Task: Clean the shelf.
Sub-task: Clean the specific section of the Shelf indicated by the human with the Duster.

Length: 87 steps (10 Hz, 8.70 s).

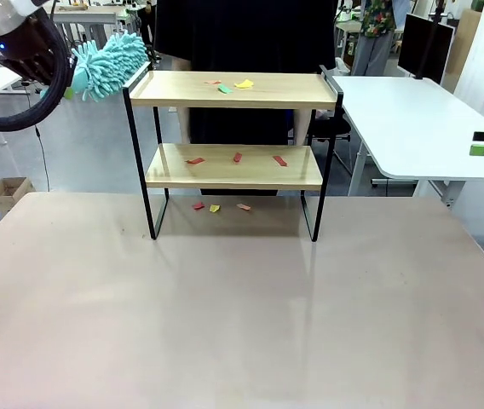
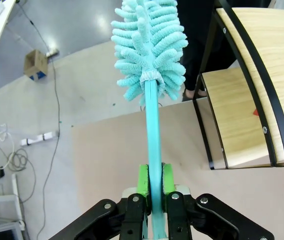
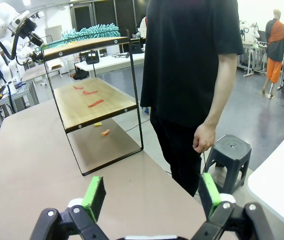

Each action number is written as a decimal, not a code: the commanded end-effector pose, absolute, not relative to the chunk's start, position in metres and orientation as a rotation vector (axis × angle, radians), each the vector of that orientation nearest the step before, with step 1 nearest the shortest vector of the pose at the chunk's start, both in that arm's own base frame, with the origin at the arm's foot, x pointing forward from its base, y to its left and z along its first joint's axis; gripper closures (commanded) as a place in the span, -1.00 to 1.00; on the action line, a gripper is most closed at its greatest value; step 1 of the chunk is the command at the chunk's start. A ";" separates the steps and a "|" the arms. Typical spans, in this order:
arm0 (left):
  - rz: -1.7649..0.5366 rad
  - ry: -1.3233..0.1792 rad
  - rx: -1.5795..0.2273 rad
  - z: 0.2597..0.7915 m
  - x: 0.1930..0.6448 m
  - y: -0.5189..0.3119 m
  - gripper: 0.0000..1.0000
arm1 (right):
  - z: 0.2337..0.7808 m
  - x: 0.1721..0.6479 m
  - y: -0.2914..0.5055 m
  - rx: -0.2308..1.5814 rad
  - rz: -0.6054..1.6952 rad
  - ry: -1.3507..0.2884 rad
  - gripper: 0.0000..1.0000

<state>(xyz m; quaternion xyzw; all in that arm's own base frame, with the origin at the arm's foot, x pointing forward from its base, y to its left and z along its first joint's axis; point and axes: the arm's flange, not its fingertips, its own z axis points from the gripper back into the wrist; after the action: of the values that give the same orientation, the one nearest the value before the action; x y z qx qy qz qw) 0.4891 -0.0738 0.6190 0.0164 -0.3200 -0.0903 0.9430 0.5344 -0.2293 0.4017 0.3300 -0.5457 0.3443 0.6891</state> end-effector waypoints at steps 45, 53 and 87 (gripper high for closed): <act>-1.381 0.132 0.043 0.615 0.275 -0.013 0.74 | 0.404 0.535 -0.227 0.736 0.775 -1.223 -1.00; -1.384 0.133 0.044 0.613 0.278 -0.015 0.74 | 0.404 0.535 -0.227 0.736 0.775 -1.223 -1.00; 0.089 -0.694 -0.265 0.722 0.363 -0.492 0.74 | 0.404 0.535 -0.227 0.736 0.775 -1.223 -1.00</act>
<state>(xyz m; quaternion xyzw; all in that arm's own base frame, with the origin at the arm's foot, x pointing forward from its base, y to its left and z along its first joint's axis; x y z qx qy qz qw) 0.3659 -0.4888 0.7182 -0.1293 -0.3140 0.0254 0.9402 0.5345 -0.2295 0.4014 0.3301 -0.5454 0.3442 0.6892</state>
